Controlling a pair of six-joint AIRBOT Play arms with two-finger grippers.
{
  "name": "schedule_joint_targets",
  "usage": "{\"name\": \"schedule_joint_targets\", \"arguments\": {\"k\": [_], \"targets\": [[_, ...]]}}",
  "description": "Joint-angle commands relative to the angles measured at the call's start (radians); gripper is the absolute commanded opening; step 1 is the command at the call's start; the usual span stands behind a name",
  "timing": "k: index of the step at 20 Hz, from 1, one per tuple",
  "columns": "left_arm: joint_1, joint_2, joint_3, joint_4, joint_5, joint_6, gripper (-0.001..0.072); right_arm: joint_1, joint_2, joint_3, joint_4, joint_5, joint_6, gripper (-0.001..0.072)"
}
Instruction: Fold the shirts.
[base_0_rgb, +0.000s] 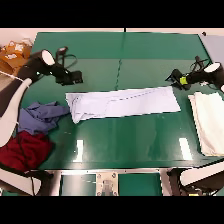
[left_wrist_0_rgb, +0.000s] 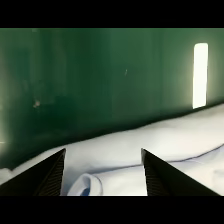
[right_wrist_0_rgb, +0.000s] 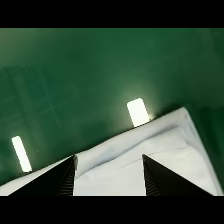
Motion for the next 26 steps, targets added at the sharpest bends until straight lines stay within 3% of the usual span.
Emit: {"name": "schedule_joint_targets", "arguments": {"k": [1,5,6,7,8,13,15,17,21,26], "targets": [[0.072,-0.02,0.097,0.006,-0.188,-0.039,0.055,-0.091,-0.042,0.12,-0.035,0.175,-0.172,0.048],[0.069,-0.02,0.099,-0.005,-0.289,-0.035,0.0547,-0.178,-0.115,0.119,-0.029,0.327,-0.286,0.05],[0.063,-0.02,0.099,-0.018,-0.288,-0.035,0.0432,-0.18,-0.146,0.119,-0.029,0.348,-0.31,0.05],[0.058,-0.02,0.1,-0.025,-0.288,-0.023,0.0149,-0.179,-0.175,0.119,-0.026,0.354,-0.328,0.05],[0.052,-0.02,0.1,-0.034,-0.287,0.006,0.0021,-0.177,-0.2,0.119,-0.014,0.355,-0.341,0.05],[0.019,-0.02,0.1,-0.06,-0.267,0.01,0.002,-0.138,-0.309,0.119,0.033,0.367,-0.364,0.0487],[-0.006,-0.02,0.1,-0.092,-0.23,0.026,0.002,-0.121,-0.32,0.119,0.056,0.385,-0.392,0.0181],[-0.049,-0.021,0.1,-0.103,-0.169,0.026,0.002,-0.116,-0.313,0.137,0.074,0.441,-0.404,0.0012],[-0.174,-0.024,0.094,-0.103,0.001,0.051,0.002,-0.117,-0.233,0.233,0.132,0.552,-0.377,0.0014],[-0.384,-0.137,0.095,-0.176,0.182,0.089,0.002,-0.109,0.024,0.302,0.243,0.716,-0.272,0.0015]]}}
